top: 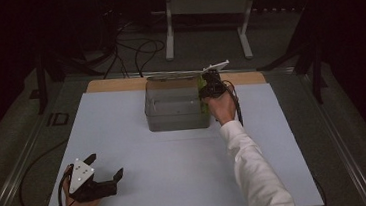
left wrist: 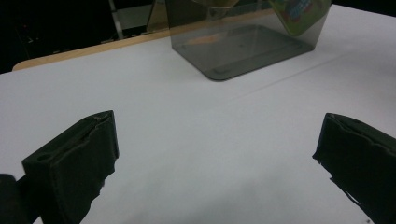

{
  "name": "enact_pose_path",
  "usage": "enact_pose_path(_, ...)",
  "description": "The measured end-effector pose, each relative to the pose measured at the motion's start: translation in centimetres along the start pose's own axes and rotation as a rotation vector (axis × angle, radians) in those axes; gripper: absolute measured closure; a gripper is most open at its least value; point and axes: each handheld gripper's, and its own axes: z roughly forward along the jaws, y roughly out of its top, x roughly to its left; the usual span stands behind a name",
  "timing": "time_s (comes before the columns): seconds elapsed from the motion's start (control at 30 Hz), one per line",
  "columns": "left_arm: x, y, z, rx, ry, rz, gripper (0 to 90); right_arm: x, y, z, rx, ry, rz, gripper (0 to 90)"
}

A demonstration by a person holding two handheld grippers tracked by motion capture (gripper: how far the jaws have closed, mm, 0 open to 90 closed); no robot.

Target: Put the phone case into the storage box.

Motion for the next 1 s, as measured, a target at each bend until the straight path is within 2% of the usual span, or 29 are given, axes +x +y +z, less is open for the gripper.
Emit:
enact_pose_path(0.3,0.0,0.0,0.0,0.0,0.001,0.0,0.0,-0.2,0.0,1.0,0.037,-0.012,0.003,76.6)
enact_pose_path(0.77,0.1,0.0,0.0,0.0,0.001,-0.001,0.0,0.0,0.3,1.7,0.034,-0.046,0.009,76.1)
enact_pose_path(1.0,0.1,0.0,0.0,-0.001,0.001,-0.001,0.0,-0.1,0.4,2.1,0.036,-0.042,0.024,76.1)
